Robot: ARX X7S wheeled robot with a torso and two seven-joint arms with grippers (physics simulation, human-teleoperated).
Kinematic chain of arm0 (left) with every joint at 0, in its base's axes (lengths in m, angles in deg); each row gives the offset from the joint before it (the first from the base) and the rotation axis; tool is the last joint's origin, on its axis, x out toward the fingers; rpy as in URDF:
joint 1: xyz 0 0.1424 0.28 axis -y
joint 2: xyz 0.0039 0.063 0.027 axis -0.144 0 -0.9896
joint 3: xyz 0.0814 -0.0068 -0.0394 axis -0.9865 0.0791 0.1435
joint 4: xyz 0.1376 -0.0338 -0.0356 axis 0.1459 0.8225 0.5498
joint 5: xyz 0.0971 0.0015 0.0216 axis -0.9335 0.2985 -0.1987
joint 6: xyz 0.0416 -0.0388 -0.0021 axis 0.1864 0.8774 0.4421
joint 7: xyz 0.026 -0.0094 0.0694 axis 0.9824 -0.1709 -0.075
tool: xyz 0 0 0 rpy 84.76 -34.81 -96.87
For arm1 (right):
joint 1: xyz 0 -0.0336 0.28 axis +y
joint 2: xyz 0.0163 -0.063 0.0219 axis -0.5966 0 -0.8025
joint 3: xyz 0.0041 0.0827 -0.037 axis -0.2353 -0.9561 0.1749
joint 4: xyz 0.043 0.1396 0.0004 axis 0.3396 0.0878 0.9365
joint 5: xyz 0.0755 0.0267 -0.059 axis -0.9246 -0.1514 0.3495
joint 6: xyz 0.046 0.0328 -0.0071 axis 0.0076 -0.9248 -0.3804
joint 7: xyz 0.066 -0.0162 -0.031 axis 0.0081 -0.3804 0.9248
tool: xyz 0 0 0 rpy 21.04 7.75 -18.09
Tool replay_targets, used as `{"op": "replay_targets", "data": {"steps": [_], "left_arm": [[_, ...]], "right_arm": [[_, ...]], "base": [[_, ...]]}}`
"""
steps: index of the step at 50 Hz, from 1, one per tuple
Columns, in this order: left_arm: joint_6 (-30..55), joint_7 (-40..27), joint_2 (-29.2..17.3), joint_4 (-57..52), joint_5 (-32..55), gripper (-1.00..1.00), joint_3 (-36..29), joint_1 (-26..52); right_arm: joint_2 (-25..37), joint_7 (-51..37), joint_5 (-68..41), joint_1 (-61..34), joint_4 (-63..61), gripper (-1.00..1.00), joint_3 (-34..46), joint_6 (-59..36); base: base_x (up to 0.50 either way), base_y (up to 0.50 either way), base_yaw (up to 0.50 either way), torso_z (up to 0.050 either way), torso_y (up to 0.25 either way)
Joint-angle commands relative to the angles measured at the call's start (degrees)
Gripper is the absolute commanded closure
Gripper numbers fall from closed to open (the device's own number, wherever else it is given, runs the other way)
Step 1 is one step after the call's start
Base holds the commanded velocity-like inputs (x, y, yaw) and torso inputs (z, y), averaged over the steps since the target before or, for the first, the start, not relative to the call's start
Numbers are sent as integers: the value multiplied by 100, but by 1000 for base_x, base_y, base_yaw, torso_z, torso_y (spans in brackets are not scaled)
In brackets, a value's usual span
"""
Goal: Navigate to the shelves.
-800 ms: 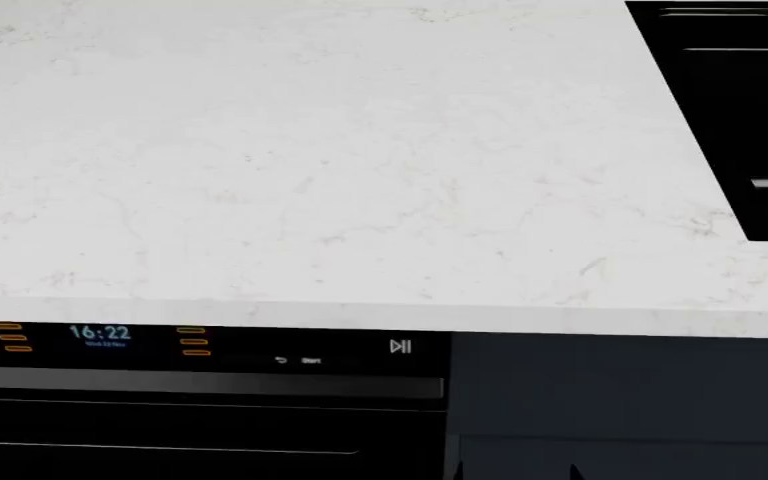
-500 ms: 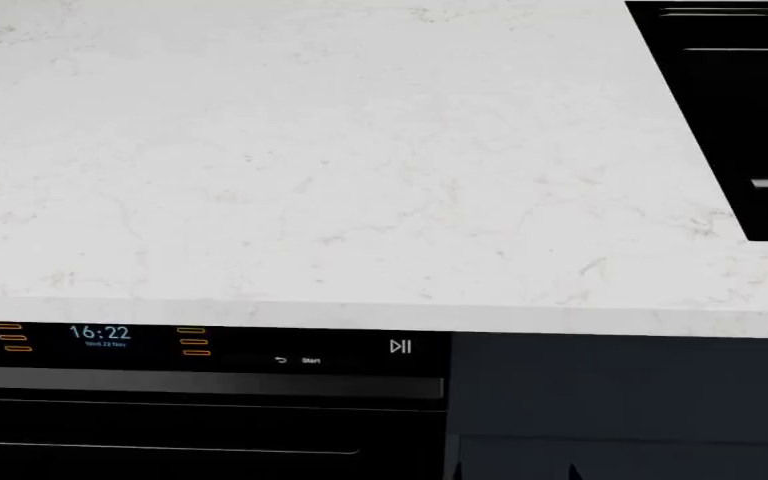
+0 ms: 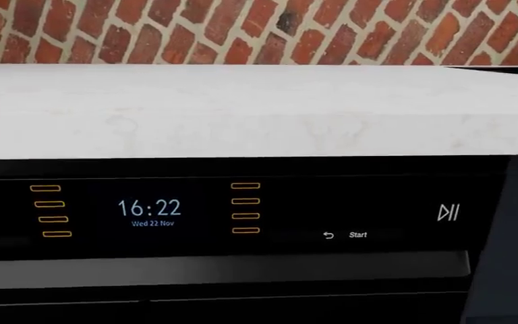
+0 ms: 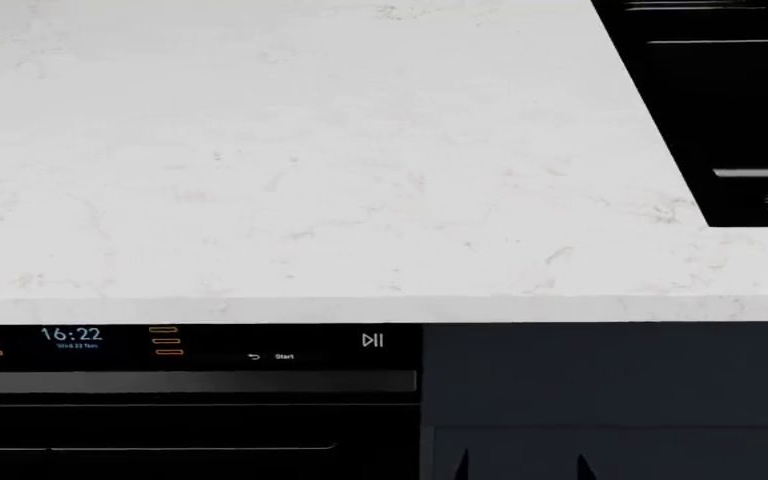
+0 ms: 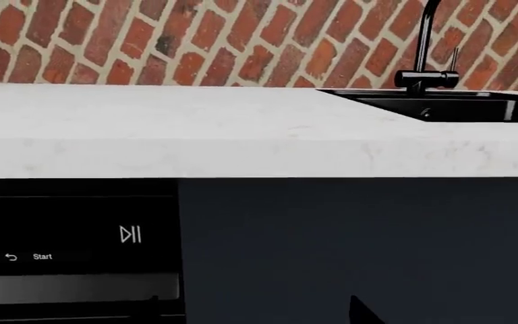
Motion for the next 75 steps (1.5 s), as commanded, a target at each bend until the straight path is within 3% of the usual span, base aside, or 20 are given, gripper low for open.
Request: {"op": "replay_targets", "data": {"steps": [1,46,75], "left_arm": [[10,-117,-83,27,75,-100,-75,28],[-11,-402,-286,99,323,-100,-333,102],[-31,-524,-392,102,438,-100,-458,119]], "right_arm": [[83,-93,-95,-25,34,-100,93,33],[306,-522,-247,-107,107,-100,337,55],[419,-629,-372,-143,113,-100,480,10]], "base": [[-35,1,-500,0,0],[-69,14,-500,0,0],[-76,31,-338,0,0]]}}
